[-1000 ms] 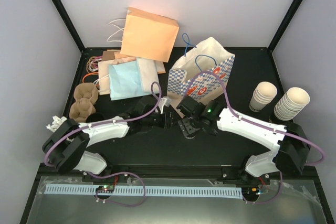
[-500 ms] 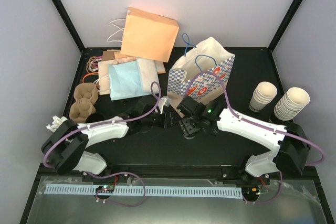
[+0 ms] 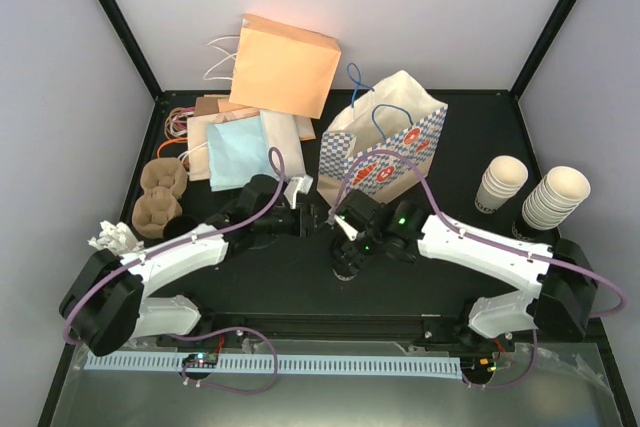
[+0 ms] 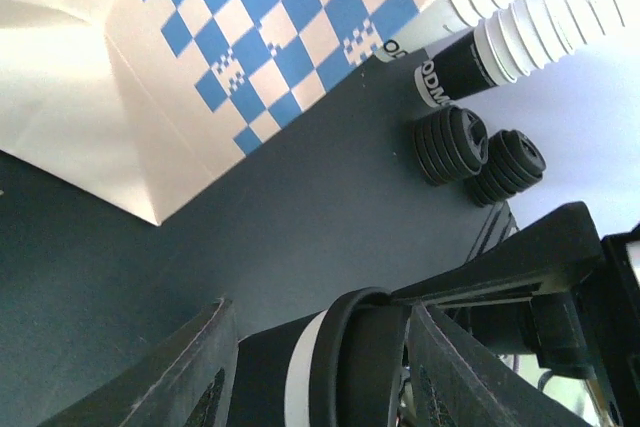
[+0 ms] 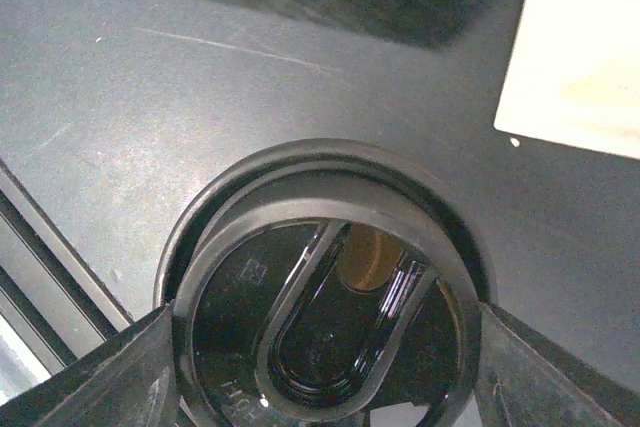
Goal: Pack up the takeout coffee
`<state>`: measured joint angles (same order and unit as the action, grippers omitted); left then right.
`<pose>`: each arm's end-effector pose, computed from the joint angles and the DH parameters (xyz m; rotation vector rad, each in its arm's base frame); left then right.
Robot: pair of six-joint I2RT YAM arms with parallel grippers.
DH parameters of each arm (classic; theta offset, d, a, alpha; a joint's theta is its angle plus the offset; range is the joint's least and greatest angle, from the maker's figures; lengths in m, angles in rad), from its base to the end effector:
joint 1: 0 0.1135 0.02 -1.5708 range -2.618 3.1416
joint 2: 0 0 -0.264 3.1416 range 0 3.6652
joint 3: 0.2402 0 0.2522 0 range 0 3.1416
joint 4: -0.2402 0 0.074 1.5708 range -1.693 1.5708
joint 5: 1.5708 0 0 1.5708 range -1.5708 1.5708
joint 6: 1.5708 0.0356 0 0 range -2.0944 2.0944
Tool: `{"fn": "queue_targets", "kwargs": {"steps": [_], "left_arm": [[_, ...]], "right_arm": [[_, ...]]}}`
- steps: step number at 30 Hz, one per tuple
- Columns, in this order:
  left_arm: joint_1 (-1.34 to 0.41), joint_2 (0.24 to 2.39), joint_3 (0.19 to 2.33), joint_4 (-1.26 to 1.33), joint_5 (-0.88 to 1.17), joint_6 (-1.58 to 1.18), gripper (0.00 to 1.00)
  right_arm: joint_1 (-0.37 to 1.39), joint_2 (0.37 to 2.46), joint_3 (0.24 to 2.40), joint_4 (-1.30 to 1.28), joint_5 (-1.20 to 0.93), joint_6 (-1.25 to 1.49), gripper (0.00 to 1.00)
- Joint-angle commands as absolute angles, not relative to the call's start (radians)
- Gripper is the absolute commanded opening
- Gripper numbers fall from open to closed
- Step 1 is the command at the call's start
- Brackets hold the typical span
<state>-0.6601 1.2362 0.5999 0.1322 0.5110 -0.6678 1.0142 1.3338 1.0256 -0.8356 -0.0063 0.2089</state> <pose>0.1931 -0.1719 0.2148 0.3405 2.2659 -1.2898 0.1345 0.2166 0.2532 -1.0888 2.5516 0.3525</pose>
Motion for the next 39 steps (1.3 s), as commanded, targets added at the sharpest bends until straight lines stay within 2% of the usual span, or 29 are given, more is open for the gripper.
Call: {"fn": "queue_targets", "kwargs": {"steps": [1, 5, 11, 15, 32, 39], "left_arm": [[-0.660, 1.217, 0.572, 0.130, 0.584, -0.690, 0.49], [-0.668, 1.188, 0.533, 0.123, 0.586, -0.697, 0.49], [-0.680, 1.134, 0.486, 0.101, 0.568, -0.711, 0.49], [-0.681, 1.110, 0.485, 0.037, 0.555, -0.700, 0.49], [-0.692, 1.145, 0.453, 0.072, 0.600, -0.704, 0.48], [-0.693, 1.208, 0.427, 0.120, 0.588, -0.708, 0.43]], "right_arm": [[1.091, 1.381, 1.067, -0.853, 0.068, 0.163, 0.68], [1.159, 1.370, 1.043, -0.834, 0.175, 0.202, 0.68], [1.224, 1.344, 0.958, -0.776, 0.208, 0.272, 0.68], [1.225, 1.371, 0.939, -0.757, 0.180, 0.299, 0.68], [1.204, 1.376, 0.942, -0.786, 0.124, 0.327, 0.68], [1.203, 1.383, 0.947, -0.787, 0.112, 0.318, 0.68]]}}
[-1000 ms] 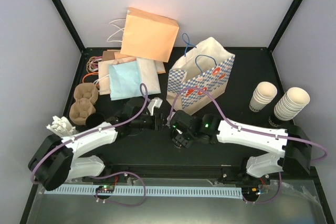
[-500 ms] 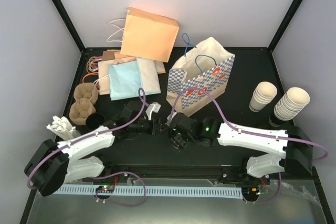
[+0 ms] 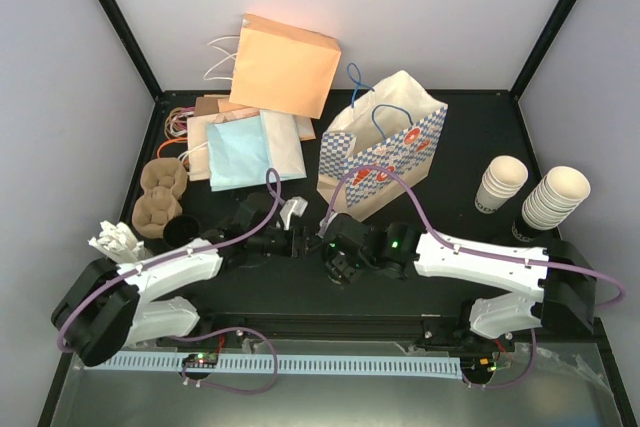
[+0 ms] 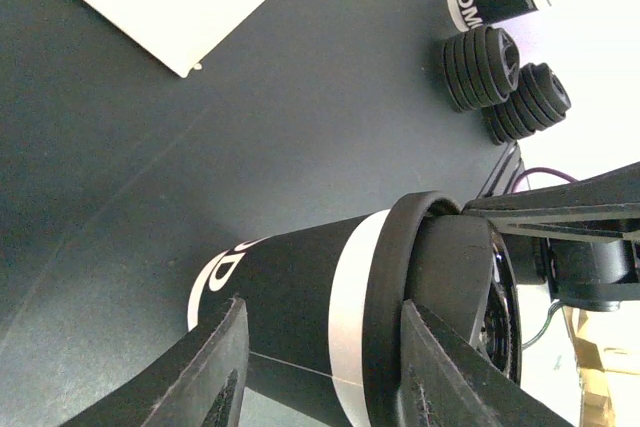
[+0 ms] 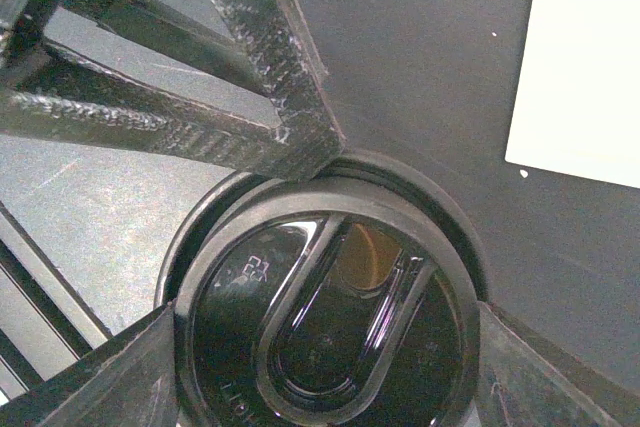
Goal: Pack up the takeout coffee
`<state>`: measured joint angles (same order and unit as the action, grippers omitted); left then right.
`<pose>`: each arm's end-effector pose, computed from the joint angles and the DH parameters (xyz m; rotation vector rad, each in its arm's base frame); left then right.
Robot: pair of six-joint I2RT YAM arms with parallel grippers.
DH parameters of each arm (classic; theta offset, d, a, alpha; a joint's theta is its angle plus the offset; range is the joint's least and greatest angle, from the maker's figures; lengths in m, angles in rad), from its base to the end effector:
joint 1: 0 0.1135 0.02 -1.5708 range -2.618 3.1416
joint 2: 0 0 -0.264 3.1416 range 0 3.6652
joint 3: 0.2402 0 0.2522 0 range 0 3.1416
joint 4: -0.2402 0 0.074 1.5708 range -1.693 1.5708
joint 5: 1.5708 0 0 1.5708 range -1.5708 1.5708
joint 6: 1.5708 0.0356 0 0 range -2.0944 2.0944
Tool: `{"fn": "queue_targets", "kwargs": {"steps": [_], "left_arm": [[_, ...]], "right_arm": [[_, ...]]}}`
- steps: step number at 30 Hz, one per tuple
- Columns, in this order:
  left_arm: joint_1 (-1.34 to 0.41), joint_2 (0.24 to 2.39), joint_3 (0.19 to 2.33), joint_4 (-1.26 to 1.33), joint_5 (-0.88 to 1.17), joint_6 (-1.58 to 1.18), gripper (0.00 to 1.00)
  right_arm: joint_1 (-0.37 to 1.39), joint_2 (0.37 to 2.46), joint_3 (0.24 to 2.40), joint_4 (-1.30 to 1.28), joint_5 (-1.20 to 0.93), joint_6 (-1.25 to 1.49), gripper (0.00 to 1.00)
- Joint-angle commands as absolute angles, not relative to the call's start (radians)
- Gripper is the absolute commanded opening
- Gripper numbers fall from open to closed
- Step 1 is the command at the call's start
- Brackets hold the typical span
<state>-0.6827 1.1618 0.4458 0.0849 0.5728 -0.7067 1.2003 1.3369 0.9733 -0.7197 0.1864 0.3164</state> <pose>0.1609 -0.1557 0.1789 0.3338 2.4312 -1.3380 0.1003 0.2401 0.2430 -1.0774 2.4210 0.2733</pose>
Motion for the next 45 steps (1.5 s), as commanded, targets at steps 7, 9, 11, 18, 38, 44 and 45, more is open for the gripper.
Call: {"fn": "queue_targets", "kwargs": {"steps": [7, 9, 11, 18, 38, 44, 45], "left_arm": [[-0.696, 1.261, 0.414, 0.136, 0.585, -0.706, 0.27], [-0.696, 1.272, 0.417, 0.106, 0.568, -0.700, 0.26], [-0.696, 1.275, 0.420, 0.085, 0.564, -0.698, 0.24], [-0.696, 1.345, 0.428, 0.063, 0.574, -0.710, 0.23], [-0.697, 1.042, 0.433, -0.009, 0.551, -0.758, 0.40], [-0.710, 1.009, 0.356, 0.038, 0.628, -0.822, 0.38], [-0.714, 1.009, 0.351, 0.039, 0.630, -0.826, 0.38]], "right_arm": [[1.201, 1.388, 0.944, -0.785, 0.093, 0.313, 0.68], [1.201, 1.395, 0.945, -0.788, 0.087, 0.312, 0.68], [1.200, 1.401, 0.947, -0.790, 0.079, 0.312, 0.68], [1.187, 1.397, 0.940, -0.803, 0.035, 0.343, 0.68], [1.161, 1.411, 0.957, -0.828, 0.099, 0.444, 0.67], [1.161, 1.411, 0.954, -0.826, 0.092, 0.434, 0.67], [1.161, 1.410, 0.953, -0.826, 0.092, 0.435, 0.67]]}}
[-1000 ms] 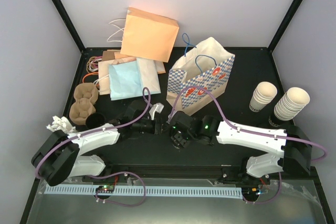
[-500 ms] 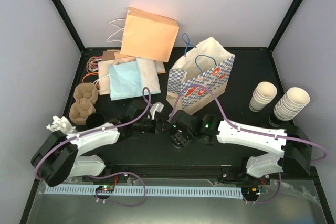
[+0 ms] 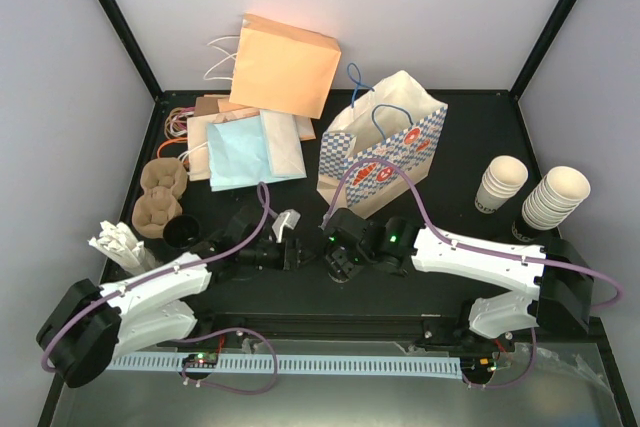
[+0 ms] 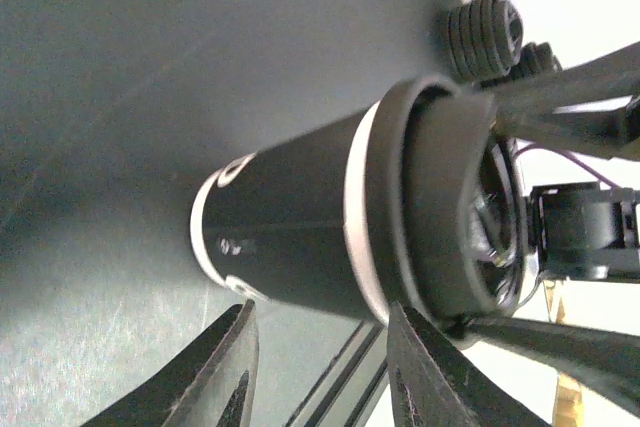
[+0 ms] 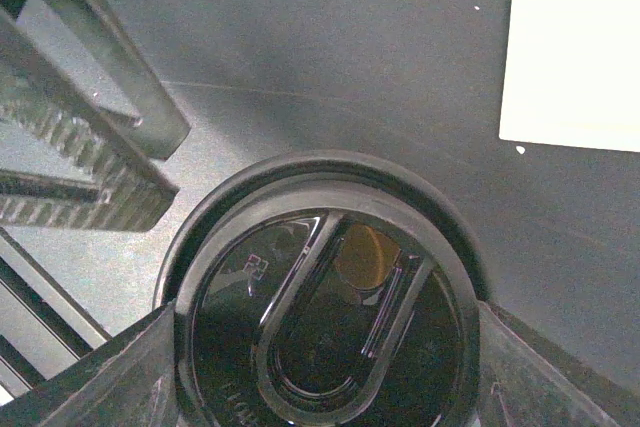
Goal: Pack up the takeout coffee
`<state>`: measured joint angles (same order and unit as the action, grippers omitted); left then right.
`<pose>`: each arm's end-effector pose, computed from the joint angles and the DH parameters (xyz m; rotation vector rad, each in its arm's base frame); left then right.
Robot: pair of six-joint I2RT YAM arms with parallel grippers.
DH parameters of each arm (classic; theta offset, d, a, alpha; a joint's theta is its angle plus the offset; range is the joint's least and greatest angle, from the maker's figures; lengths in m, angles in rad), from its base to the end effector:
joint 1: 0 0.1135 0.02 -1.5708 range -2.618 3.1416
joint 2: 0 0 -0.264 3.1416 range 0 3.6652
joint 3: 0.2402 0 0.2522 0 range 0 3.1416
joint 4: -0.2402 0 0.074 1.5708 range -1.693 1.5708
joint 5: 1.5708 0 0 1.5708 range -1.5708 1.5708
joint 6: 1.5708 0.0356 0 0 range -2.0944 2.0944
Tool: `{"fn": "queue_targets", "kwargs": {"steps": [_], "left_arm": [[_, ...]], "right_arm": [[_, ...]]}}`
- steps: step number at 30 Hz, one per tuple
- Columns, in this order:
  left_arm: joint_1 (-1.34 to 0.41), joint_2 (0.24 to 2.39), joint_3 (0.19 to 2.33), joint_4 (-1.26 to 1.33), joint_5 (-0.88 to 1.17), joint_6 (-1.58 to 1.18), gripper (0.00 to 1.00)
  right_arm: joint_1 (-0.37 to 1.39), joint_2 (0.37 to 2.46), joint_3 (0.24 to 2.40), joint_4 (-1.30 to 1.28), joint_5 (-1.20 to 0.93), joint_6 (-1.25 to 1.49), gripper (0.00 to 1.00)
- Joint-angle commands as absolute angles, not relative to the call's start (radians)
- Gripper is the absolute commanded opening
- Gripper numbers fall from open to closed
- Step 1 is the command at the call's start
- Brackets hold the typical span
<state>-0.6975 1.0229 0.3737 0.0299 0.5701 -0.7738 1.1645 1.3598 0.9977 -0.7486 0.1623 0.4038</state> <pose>0.1398 -0.1423 0.1782 0.2750 2.4521 -1.3736 0.1094 0.2398 0.2432 -0.9506 2.5156 0.2899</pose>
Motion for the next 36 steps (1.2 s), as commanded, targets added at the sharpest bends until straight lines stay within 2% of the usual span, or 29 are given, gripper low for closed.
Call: {"fn": "queue_targets", "kwargs": {"steps": [1, 20, 29, 36], "left_arm": [[-0.719, 1.010, 0.347, 0.043, 0.632, -0.829, 0.38], [-0.735, 1.085, 0.322, 0.255, 0.687, -0.892, 0.38], [-0.751, 1.188, 0.377, 0.019, 0.596, -0.782, 0.35], [-0.777, 1.248, 0.387, -0.026, 0.555, -0.763, 0.33]], "right_arm": [[1.161, 1.410, 0.953, -0.827, 0.088, 0.434, 0.67], [1.161, 1.422, 0.957, -0.831, 0.077, 0.422, 0.67], [1.161, 1.435, 0.963, -0.863, 0.082, 0.414, 0.67], [1.167, 1.436, 0.935, -0.841, 0.086, 0.442, 0.66]]}}
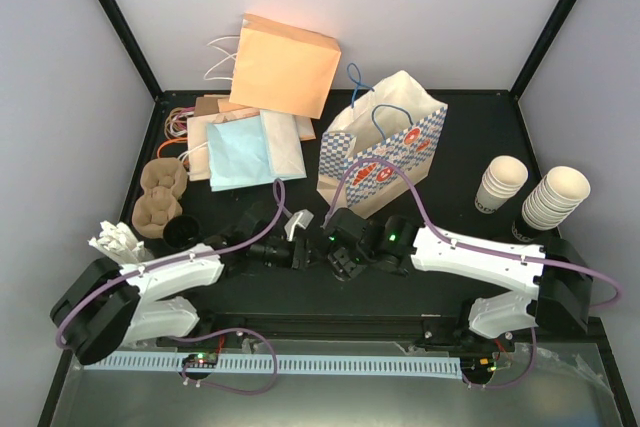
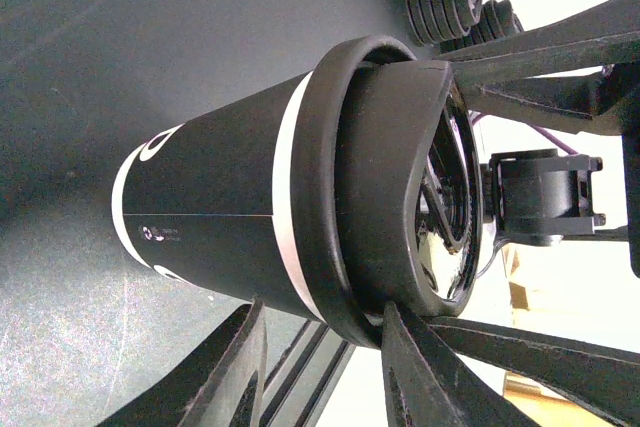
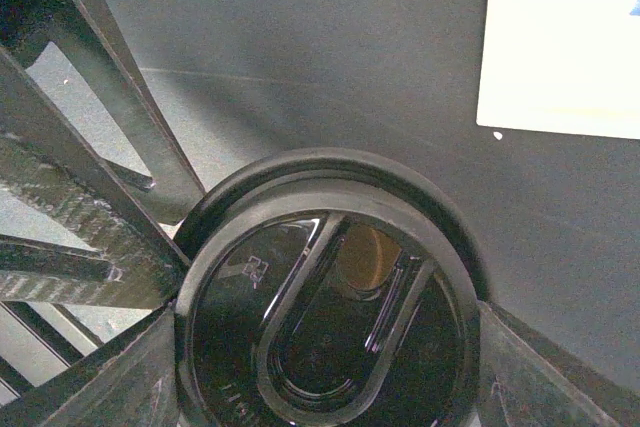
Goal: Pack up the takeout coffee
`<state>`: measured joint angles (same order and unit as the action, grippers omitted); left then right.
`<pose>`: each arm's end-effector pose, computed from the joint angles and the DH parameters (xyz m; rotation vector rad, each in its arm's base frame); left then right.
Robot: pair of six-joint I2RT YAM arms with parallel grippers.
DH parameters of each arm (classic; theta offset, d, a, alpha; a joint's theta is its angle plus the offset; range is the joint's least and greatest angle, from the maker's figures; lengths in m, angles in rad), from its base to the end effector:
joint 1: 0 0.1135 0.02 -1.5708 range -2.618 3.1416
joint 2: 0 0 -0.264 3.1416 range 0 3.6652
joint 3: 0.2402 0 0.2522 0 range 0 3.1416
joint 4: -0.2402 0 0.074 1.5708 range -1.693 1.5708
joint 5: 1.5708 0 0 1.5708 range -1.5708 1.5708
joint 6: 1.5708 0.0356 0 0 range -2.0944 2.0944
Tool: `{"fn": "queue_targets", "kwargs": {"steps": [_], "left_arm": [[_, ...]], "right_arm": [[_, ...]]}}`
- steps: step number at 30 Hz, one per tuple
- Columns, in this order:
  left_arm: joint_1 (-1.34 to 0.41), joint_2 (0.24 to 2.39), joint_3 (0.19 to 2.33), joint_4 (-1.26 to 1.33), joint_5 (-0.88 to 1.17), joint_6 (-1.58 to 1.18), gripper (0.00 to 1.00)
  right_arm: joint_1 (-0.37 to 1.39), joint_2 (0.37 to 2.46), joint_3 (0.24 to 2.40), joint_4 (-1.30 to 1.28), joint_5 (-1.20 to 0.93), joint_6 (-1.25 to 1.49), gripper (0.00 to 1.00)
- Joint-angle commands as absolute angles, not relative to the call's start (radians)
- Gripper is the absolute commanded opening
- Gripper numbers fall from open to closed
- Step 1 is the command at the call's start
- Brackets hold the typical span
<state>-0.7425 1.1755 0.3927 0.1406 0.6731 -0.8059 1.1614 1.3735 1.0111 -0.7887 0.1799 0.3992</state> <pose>0.1440 -0.1623 0.1659 0.3587 2.5137 -1.5013 0.1105 0.2387 0.2421 -0.9595 2.5345 0.2323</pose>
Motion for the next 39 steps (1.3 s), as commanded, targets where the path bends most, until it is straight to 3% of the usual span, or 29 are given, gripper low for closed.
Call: {"fn": "queue_targets", "kwargs": {"steps": [1, 10, 24, 39], "left_arm": [[-0.780, 1.255, 0.391, -0.035, 0.546, -0.759, 0.33], [-0.787, 1.343, 0.400, -0.050, 0.519, -0.735, 0.32], [-0.776, 1.136, 0.521, -0.085, 0.450, -0.716, 0.42], [-0.691, 1.270, 0.673, -0.058, 0.534, -0.660, 0.46]], "right_arm": [[1.166, 1.434, 0.932, -0.837, 0.083, 0.444, 0.66], [1.167, 1.442, 0.891, -0.804, 0.072, 0.477, 0.66], [1.157, 1.434, 0.970, -0.847, 0.146, 0.518, 0.68], [1.160, 1.362, 0.961, -0.795, 0.034, 0.328, 0.64]]}}
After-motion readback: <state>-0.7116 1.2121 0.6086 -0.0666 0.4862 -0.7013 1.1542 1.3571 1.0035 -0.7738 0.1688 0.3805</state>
